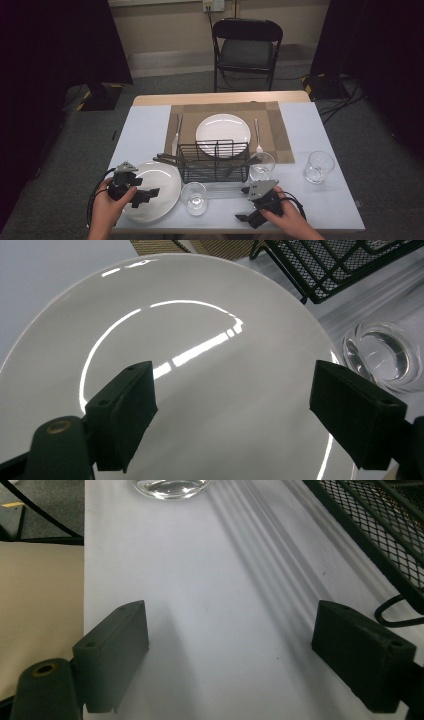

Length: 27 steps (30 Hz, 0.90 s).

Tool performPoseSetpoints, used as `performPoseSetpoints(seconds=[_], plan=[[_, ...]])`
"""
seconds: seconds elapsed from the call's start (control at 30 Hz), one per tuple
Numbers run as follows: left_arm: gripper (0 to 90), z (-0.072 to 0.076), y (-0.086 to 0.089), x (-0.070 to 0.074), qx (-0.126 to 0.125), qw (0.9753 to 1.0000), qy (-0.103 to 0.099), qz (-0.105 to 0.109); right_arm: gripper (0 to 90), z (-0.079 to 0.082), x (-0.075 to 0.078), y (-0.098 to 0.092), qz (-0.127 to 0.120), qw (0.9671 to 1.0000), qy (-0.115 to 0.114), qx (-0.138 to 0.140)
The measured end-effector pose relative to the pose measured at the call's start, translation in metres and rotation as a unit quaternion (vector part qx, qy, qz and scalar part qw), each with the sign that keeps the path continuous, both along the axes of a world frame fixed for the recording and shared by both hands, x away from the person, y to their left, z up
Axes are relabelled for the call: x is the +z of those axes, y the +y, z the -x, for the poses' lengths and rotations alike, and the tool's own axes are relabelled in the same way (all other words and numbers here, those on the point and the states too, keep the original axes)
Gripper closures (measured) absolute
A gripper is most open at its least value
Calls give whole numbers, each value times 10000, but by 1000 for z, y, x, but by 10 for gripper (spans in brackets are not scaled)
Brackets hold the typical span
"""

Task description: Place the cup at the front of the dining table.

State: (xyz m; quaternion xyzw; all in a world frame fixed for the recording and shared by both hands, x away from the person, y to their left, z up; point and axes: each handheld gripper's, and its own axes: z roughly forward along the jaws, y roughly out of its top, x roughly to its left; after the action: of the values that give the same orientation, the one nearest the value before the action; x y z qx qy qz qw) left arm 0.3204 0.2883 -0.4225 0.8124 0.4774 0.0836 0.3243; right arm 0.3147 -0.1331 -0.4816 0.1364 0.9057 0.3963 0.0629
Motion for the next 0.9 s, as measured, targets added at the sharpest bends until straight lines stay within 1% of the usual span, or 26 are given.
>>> performPoseSetpoints(seconds=[0.33, 0.5, 0.53, 0.6, 0.63, 0.7, 0.77, 0.83, 0.9], plan=[[183, 0, -8, 2, -123, 9999, 16, -69, 139, 0, 0, 0, 3, 10000, 5, 1], [183, 0, -11, 6, -113, 9999, -29, 21, 139, 0, 0, 0, 4, 10000, 7, 0], [183, -1, -11, 6, -150, 9999, -26, -15, 139, 0, 0, 0, 3, 10000, 8, 0], [183, -1, -12, 7, -157, 9999, -25, 10, 139, 0, 0, 0, 3, 10000, 10, -2], [183, -1, -13, 8, -189, 9998, -41, -37, 139, 0, 0, 0, 2, 10000, 10, 0], [183, 0, -14, 8, -189, 9998, -40, 14, 139, 0, 0, 0, 1, 10000, 7, 1], [183, 1, -15, 9, -252, 9997, -13, 52, 139, 0, 0, 0, 1, 10000, 9, -1], [183, 3, -17, 9, -278, 9996, -17, 35, 139, 0, 0, 0, 2, 10000, 9, 0], [183, 4, -18, 9, -291, 9996, -18, 61, 139, 0, 0, 0, 1, 10000, 10, 0]])
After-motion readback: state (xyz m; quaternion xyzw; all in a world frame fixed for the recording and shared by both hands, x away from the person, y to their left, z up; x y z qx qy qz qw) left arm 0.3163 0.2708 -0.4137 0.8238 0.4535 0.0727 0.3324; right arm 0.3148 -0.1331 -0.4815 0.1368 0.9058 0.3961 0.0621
